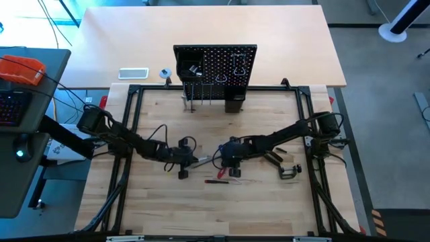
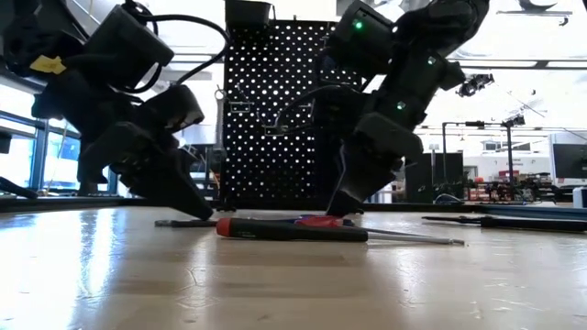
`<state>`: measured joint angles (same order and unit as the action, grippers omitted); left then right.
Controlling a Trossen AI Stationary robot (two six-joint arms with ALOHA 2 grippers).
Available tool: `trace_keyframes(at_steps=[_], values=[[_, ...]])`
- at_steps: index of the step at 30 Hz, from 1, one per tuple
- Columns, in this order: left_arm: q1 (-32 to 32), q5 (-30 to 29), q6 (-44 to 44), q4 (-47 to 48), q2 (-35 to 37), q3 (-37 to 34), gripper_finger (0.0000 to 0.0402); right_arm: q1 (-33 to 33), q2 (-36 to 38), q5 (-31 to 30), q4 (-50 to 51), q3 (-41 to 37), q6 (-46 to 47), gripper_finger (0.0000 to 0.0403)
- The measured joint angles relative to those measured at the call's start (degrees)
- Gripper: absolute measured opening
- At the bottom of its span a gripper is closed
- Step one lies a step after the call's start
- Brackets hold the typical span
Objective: Hang tools onto peg board
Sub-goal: Hang the wrench on the pegboard
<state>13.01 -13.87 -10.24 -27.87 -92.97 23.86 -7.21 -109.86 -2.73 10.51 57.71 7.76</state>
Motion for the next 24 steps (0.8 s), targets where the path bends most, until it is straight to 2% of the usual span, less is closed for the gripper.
trace_keyframes(at_steps=[7,11,15,19,24], values=[[0.6,-1.7,0.7,0.5,0.5,0.0,0.0101,-1.1,0.1,-0.1,2.4,0.0,-0.1,0.0109],[1.2,-1.7,0.9,1.0,2.5,-0.1,0.0130,-1.8,2.1,-0.8,4.5,-0.4,-0.3,0.0109],[1.8,-2.4,1.7,1.9,4.6,-0.1,0.0137,-1.9,5.4,-1.3,5.3,-1.0,-0.6,0.0109],[1.0,-6.2,0.2,8.1,5.8,-0.1,0.0135,-1.8,6.3,-2.4,-1.9,-0.8,-3.7,0.0109],[-0.7,-2.8,-2.1,9.6,4.5,0.0,0.0134,-0.9,5.5,-2.7,-8.6,-0.8,-6.0,0.0109]])
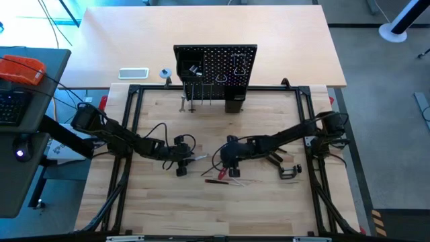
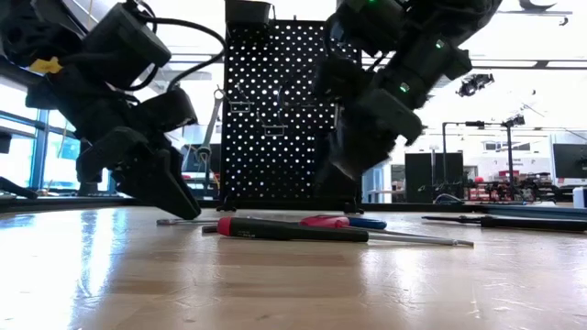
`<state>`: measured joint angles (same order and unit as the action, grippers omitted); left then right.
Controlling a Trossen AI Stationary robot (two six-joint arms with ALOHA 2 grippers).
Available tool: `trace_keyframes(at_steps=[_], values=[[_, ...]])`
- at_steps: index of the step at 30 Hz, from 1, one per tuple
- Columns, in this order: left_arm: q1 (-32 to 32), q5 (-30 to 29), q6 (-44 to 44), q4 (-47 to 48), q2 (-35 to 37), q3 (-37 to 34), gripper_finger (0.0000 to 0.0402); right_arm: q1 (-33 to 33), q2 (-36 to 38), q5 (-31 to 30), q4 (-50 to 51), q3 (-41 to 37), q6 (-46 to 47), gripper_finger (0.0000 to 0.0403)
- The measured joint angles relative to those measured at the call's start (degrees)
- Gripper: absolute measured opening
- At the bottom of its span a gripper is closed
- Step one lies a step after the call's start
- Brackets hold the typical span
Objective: Hang tools onto peg board
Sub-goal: Hang the wrench on the pegboard
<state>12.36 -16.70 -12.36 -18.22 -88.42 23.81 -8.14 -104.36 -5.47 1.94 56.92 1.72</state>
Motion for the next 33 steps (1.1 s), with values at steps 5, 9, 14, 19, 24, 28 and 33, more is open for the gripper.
trace_keyframes(at_steps=[5,9,14,19,24,28,33], values=[[-0.5,1.7,0.5,-1.9,-1.4,0.0,0.0129,1.3,-0.7,-0.7,-8.2,0.2,-3.1,0.0109],[-0.8,3.3,0.4,-2.6,-2.4,0.2,0.0109,2.7,-4.1,0.1,-13.9,0.2,-5.0,0.0112],[-0.4,4.0,0.0,-5.0,-4.1,0.1,0.0078,4.2,-9.1,0.0,-19.0,0.2,-6.2,0.0149],[-0.2,4.2,-0.5,-6.4,-5.3,0.1,0.0060,5.5,-12.2,1.2,-20.6,0.3,-4.8,0.0189],[-0.1,4.4,0.7,-6.1,-5.4,0.9,0.0054,5.6,-13.5,2.2,-22.6,0.4,-5.6,0.0192],[-0.3,4.5,2.0,-5.6,-5.5,1.9,0.0053,6.1,-13.9,2.7,-23.6,0.4,-6.4,0.0193],[-0.4,4.2,2.0,-5.8,-5.5,2.1,0.0053,6.7,-13.9,5.5,-22.3,0.5,-5.5,0.0170]])
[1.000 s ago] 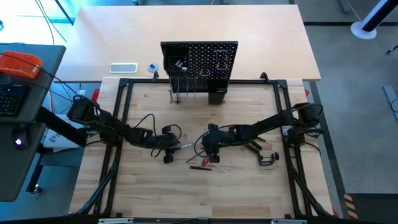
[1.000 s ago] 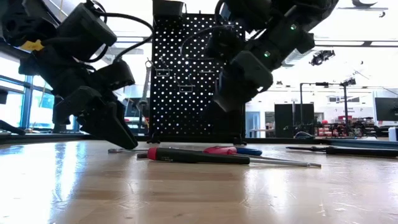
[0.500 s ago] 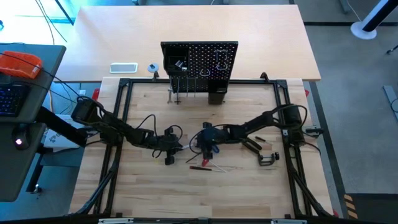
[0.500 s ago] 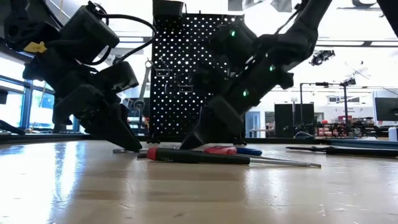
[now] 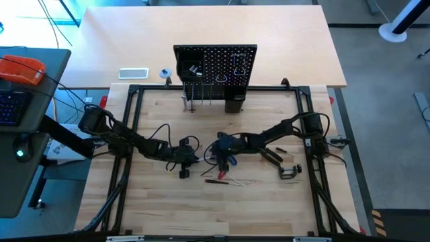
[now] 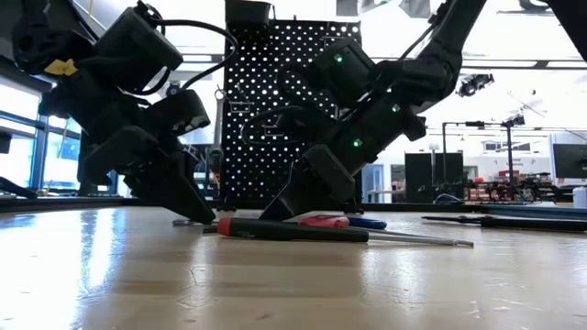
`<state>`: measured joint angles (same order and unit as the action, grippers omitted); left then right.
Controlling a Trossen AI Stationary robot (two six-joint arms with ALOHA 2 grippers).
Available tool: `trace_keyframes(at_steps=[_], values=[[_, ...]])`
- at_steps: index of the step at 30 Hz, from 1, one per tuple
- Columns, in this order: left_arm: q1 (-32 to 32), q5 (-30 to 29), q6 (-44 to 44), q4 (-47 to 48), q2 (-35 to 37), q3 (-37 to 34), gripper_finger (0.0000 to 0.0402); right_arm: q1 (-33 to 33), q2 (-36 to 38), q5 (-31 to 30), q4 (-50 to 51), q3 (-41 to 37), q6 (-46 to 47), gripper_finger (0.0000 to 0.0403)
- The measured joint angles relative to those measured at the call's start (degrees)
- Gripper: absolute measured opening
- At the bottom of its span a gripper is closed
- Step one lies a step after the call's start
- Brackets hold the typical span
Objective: Hang tools onto peg board
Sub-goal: Hang the wrench on the pegboard
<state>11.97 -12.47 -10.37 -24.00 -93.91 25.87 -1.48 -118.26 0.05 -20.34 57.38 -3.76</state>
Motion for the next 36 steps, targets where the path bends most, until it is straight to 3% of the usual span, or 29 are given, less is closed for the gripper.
trace_keyframes(at_steps=[11,21,29,36], values=[[0.0,-1.1,0.2,-0.2,-0.1,1.0,0.0053,0.0,-0.2,1.9,1.0,0.1,-0.1,0.0042],[0.3,-1.4,0.2,0.2,-0.1,1.3,0.0054,-1.4,-0.2,1.4,1.4,0.1,0.3,0.0001],[0.8,-1.6,0.5,0.0,0.3,1.3,0.0079,-1.9,1.0,1.7,2.7,-0.1,0.4,0.0000],[2.7,-3.2,1.0,2.4,5.9,1.3,0.0091,-2.2,4.7,0.4,9.2,-0.3,-1.3,0.0001]])
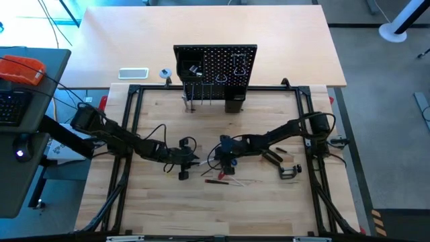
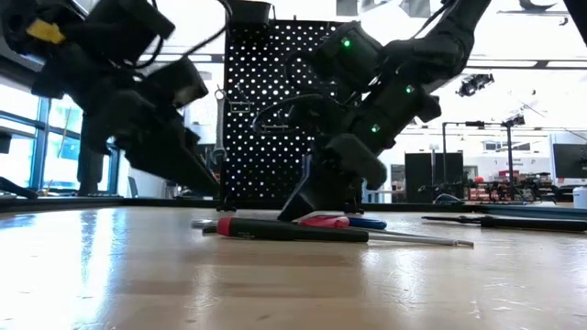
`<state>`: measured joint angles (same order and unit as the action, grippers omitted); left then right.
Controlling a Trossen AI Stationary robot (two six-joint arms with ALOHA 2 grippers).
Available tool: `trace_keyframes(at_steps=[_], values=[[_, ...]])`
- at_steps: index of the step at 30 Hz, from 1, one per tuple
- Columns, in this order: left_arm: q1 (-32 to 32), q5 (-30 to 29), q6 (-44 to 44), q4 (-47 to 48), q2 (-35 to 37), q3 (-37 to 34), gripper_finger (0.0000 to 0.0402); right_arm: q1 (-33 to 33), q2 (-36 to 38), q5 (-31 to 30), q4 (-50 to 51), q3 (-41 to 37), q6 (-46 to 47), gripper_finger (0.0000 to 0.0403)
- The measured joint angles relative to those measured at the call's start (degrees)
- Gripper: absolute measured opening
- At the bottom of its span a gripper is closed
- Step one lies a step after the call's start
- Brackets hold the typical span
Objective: Hang tools onto peg board
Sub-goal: Hang the wrench on the pegboard
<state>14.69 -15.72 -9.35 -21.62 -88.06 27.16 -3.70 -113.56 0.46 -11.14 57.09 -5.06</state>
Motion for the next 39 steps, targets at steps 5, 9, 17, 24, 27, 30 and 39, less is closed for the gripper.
trace_keyframes(at_steps=[5,9,17,24,27,30,39], values=[[0.1,2.6,-1.1,4.4,1.6,0.1,0.0093,-0.1,0.5,-1.1,-0.5,0.0,-0.5,0.0025],[0.4,3.4,-2.5,3.9,0.1,0.1,0.0093,-0.4,0.5,-1.9,-1.0,0.0,-0.2,0.0063],[0.3,3.4,-2.5,0.4,-3.0,0.1,0.0093,-0.9,0.7,-3.4,-1.4,0.1,-4.1,0.0127],[0.3,3.1,-4.1,-3.4,-8.1,0.3,0.0093,0.7,0.2,0.7,-1.3,0.1,-5.6,0.0142],[0.3,3.0,-4.1,-5.5,-10.4,0.3,0.0093,1.5,-0.1,3.7,-1.7,0.1,-5.7,0.0142],[0.3,2.9,-4.1,-7.1,-11.7,0.4,0.0093,1.8,-0.5,3.8,-1.7,0.2,-5.8,0.0142],[0.0,1.2,-2.0,-6.1,-12.2,2.3,0.0092,2.1,-3.7,4.4,0.2,0.6,-5.3,0.0131]])
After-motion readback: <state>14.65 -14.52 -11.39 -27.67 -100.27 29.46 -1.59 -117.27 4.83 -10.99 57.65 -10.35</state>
